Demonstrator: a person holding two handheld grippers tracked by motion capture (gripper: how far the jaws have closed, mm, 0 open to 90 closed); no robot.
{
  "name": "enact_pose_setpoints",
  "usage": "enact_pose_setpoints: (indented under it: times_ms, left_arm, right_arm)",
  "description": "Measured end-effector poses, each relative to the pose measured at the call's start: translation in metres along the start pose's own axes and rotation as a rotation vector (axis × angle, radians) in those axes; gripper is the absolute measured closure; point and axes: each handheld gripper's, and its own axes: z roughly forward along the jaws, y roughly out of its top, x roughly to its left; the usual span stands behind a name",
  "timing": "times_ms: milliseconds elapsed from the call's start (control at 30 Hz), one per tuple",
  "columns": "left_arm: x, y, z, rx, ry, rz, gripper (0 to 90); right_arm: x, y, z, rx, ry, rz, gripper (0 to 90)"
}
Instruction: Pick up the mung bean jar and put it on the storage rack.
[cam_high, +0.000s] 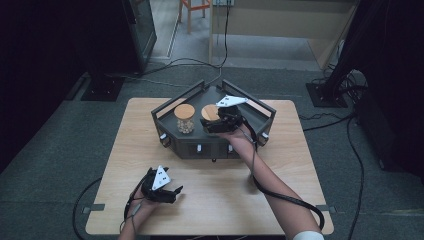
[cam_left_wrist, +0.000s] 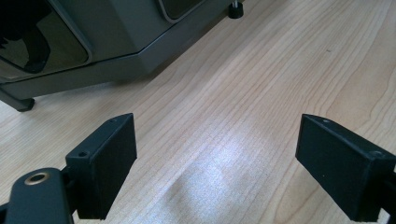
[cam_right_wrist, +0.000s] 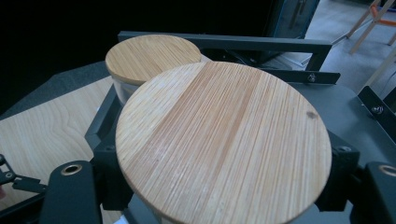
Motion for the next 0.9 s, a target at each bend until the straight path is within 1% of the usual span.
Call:
enact_pose_setpoints:
  times_ms: [367,467,700,833,900]
  left_arm:
    - [0.000,-0.001,0.000,-0.002,0.001,-0.006,12.4]
    - [0.000,0.000,0.000,0.005,0.003,-0.004,12.4]
    - [0.000,0.000,0.001,0.006,-0.001,-0.001,12.4]
    - [0.000,0.001,0.001,0.009,-0.002,0.004,12.4]
    - [0.000,0.001,0.001,0.009,-0.002,-0.002,12.4]
  right_arm:
    - [-0.005,0.001,0.010,0.015,-0.023,0.011,25.5]
    - [-0.006,-0.002,0.012,0.014,-0.026,0.033,25.5]
    - [-0.007,-0.003,0.018,0.023,-0.044,0.044,25.5]
    - [-0.008,-0.004,0.021,0.026,-0.042,0.054,25.5]
    - [-0.007,-0.003,0.024,0.036,-0.044,0.055,25.5]
